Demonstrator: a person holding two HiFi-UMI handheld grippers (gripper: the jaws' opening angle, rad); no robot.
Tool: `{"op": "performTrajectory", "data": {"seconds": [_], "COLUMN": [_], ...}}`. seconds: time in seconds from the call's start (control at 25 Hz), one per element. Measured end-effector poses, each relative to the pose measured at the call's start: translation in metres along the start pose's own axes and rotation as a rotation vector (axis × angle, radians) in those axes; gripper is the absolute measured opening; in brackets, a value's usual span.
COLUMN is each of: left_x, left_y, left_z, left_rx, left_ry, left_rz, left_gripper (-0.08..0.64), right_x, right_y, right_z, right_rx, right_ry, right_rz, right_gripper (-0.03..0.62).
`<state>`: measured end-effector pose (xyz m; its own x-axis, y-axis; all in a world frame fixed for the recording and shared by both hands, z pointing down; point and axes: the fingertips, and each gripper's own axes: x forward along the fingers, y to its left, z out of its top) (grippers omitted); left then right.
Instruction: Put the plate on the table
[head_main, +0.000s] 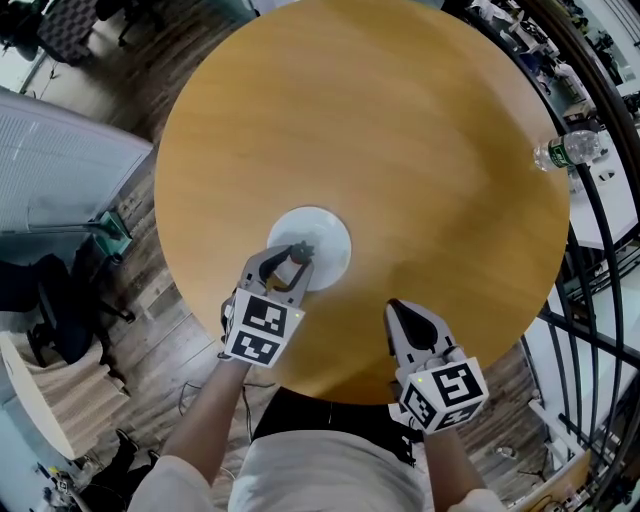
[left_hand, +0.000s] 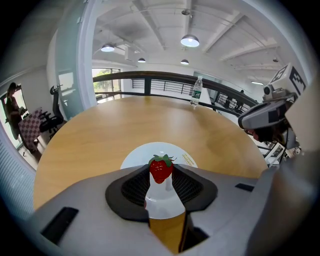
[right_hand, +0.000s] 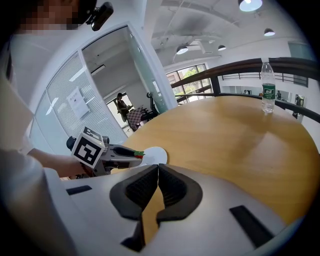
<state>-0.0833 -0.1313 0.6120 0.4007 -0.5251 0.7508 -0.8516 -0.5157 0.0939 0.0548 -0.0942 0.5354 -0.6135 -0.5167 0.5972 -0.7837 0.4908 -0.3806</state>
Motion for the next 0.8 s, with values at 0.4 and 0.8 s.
{"op": "performTrajectory", "data": {"seconds": [0.4, 0.8], "left_x": [0.009, 0.018], "left_y": [-0.002, -0.003], "left_z": [-0.007, -0.009], "left_rx": [0.041, 0.065], "left_ry": [0.046, 0.073], "left_rz": [-0.029, -0.029], "left_gripper": [0.153, 0.152], "right_x": [0.003, 0.005], "right_y": [0.001, -0.002], "right_z": [-0.003, -0.008], "right_rx": [0.023, 0.040], "right_ry": [0.004, 0.007], "right_rz": [0.001, -0.003], "right_gripper": [0.025, 0.025]}}
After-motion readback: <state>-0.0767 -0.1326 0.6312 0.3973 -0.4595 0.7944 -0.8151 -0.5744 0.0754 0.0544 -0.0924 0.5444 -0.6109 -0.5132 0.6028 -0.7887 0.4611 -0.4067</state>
